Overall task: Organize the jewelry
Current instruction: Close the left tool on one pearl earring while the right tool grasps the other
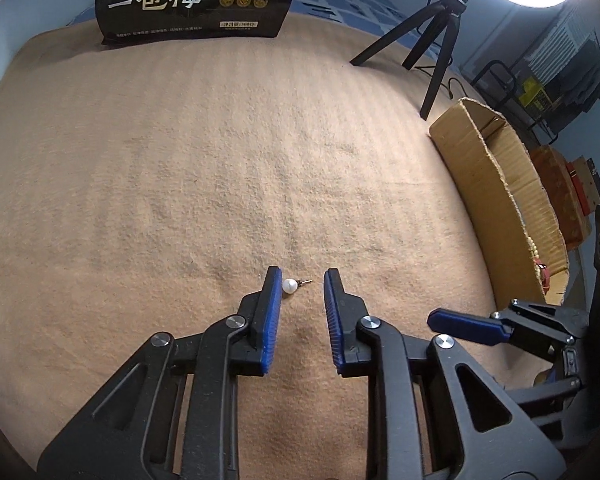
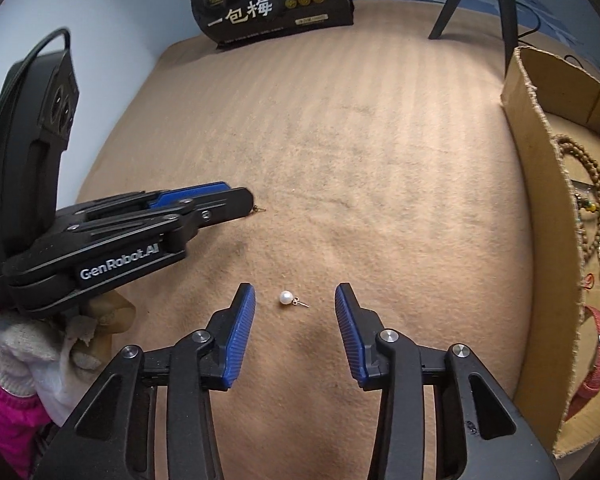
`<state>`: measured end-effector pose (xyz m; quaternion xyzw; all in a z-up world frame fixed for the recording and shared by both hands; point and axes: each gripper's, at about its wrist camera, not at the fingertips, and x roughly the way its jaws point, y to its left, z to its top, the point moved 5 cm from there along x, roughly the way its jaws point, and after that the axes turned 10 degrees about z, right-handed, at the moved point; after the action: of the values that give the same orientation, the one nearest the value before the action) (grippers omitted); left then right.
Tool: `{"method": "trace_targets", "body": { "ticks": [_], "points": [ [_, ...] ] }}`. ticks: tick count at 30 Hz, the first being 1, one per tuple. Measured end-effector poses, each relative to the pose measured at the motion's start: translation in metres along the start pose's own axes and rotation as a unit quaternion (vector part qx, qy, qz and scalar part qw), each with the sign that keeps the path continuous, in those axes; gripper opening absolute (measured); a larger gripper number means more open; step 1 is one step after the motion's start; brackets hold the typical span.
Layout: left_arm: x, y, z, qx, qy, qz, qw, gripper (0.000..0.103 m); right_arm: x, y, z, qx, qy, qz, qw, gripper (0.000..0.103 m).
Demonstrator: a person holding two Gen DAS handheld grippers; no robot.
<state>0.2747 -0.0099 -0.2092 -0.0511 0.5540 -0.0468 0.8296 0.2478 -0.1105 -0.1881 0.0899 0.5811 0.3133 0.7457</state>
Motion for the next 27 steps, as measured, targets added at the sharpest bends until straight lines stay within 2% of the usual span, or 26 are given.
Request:
{"method": "trace_targets", "body": {
  "ticks": [13,16,20,23,26,27],
  "points": [
    [0.016,0.0,0.003,0.007,0.008,0.028,0.9996,0.02,0.017,0.0,0.006,-0.002,0.007,-0.009,1.0,0.032],
    [0.02,0.0,0.003,0.01,0.012,0.03,0.9994,0.015,0.024,0.001,0.009,-0.004,0.011,-0.011,1.0,0.031],
    [0.022,-0.002,0.004,0.015,0.011,0.032,0.9993,0.015,0.036,0.005,0.013,-0.009,0.014,-0.019,1.0,0.028],
    [0.024,-0.002,0.005,0.018,0.011,0.033,0.9993,0.01,0.042,0.008,0.014,-0.022,0.019,-0.033,0.999,0.021],
    [0.024,-0.003,0.004,0.021,0.01,0.036,0.9991,0.01,0.05,0.013,0.011,-0.033,0.023,-0.042,0.998,0.009],
    [0.024,-0.004,0.004,0.022,0.009,0.037,0.999,0.01,0.052,0.015,0.01,-0.038,0.026,-0.041,0.998,0.009]
  ]
}}
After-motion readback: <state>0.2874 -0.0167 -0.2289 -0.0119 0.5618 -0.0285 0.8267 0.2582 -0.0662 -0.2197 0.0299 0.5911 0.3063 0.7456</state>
